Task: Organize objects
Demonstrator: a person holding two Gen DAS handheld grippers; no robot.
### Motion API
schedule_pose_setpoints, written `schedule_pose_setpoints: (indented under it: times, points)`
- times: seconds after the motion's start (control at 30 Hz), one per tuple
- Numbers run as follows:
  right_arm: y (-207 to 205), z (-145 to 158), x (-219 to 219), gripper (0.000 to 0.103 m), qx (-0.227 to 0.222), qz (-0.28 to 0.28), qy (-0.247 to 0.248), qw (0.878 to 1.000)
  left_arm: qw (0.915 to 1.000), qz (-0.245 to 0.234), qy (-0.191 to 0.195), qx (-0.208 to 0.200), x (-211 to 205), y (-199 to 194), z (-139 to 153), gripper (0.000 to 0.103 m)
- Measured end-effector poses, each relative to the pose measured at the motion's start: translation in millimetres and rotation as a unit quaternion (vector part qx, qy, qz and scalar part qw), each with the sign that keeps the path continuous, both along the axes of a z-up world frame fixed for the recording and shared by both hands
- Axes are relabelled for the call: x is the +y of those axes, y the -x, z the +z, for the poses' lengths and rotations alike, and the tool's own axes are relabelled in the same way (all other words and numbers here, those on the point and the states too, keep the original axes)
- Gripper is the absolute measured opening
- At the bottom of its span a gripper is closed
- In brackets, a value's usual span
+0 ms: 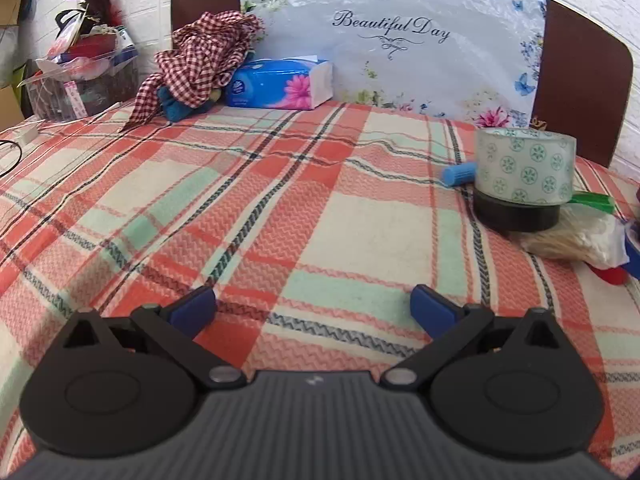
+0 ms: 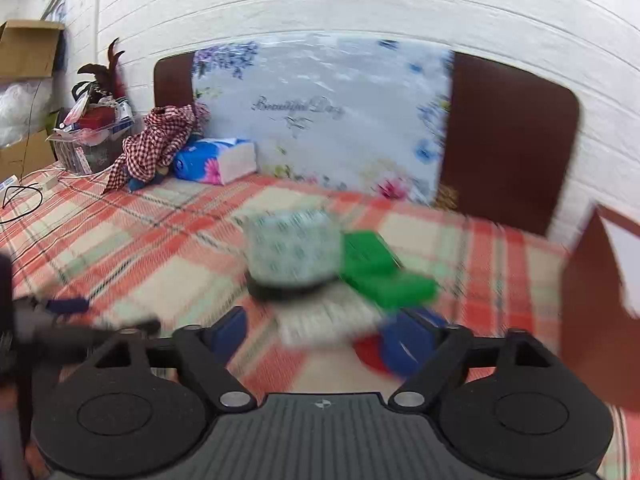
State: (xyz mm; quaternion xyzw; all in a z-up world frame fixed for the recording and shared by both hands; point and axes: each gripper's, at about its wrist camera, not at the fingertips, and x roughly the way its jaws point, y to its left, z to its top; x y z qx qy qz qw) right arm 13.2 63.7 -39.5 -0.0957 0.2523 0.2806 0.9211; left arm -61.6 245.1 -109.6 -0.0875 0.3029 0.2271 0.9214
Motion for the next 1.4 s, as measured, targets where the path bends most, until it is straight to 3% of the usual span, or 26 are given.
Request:
schedule_pose_setpoints:
  times: [0.03, 0.17, 0.23, 0.37, 0.5, 0.6, 0.7, 0.77, 0.87, 0.93, 1.03, 1.13, 1.2, 1.27, 1.33, 1.37, 1.4]
  points:
    - [-11, -1, 15, 0.096, -0.004, 0.005, 0.002, 1.000, 1.0000, -0.001, 0.006, -0.004, 2, 1, 0, 0.103]
    - [-49, -21, 61, 0.097, -0.024, -0.014, 0.044, 0.999, 0.9999, -0.003, 0.012, -0.011, 6, 2, -1, 0.103]
    - [-61, -27, 70, 0.086, -0.033, -0.001, 0.056, 0.998, 0.9998, -0.005, 0.016, -0.015, 8, 2, -2, 0.103]
    - [-48, -20, 61, 0.085, -0.035, 0.012, 0.054, 0.998, 0.9995, -0.006, 0.022, -0.022, 10, 3, -2, 0.103]
    - [4, -9, 4, 0.085, -0.065, 0.012, 0.032, 0.997, 0.9995, -0.005, 0.023, -0.023, 9, 4, -2, 0.103]
    - [44, -10, -67, 0.086, -0.060, -0.036, 0.003, 0.998, 0.9995, -0.007, 0.022, -0.023, 8, 4, -2, 0.103]
    - [68, -28, -128, 0.088, -0.028, -0.107, 0.014, 0.994, 0.9998, -0.009, 0.011, -0.013, 4, 1, -2, 0.103]
    - [79, -43, -156, 0.096, 0.004, -0.131, 0.023, 0.991, 0.9999, -0.012, 0.002, -0.005, 1, -1, -2, 0.103]
    - [98, -52, -179, 0.098, 0.023, -0.152, 0.014, 0.988, 0.9997, -0.015, -0.009, 0.016, -8, -4, 2, 0.102]
    - [105, -57, -182, 0.097, 0.023, -0.151, 0.027, 0.988, 0.9984, -0.043, 0.030, 0.020, -22, -2, 12, 0.096]
    - [111, -63, -186, 0.097, 0.029, -0.146, 0.026, 0.989, 0.9871, -0.140, 0.077, 0.011, -73, 0, 38, 0.094]
    - [112, -65, -188, 0.096, 0.024, -0.137, 0.031, 0.990, 0.9594, -0.268, 0.087, 0.013, -140, -5, 61, 0.092]
    - [114, -64, -187, 0.096, 0.019, -0.131, 0.036, 0.991, 0.9405, -0.326, 0.093, 0.019, -180, -10, 73, 0.090]
    - [115, -62, -189, 0.096, 0.015, -0.132, 0.040, 0.990, 0.9311, -0.355, 0.076, 0.037, -211, -19, 77, 0.085]
    - [112, -59, -190, 0.096, 0.012, -0.125, 0.035, 0.992, 0.9296, -0.358, 0.062, 0.063, -231, -31, 73, 0.077]
    - [109, -58, -190, 0.096, 0.012, -0.123, 0.032, 0.992, 0.9289, -0.356, 0.060, 0.082, -237, -35, 67, 0.063]
    - [105, -58, -190, 0.096, 0.014, -0.122, 0.031, 0.992, 0.9275, -0.354, 0.057, 0.106, -242, -41, 58, 0.043]
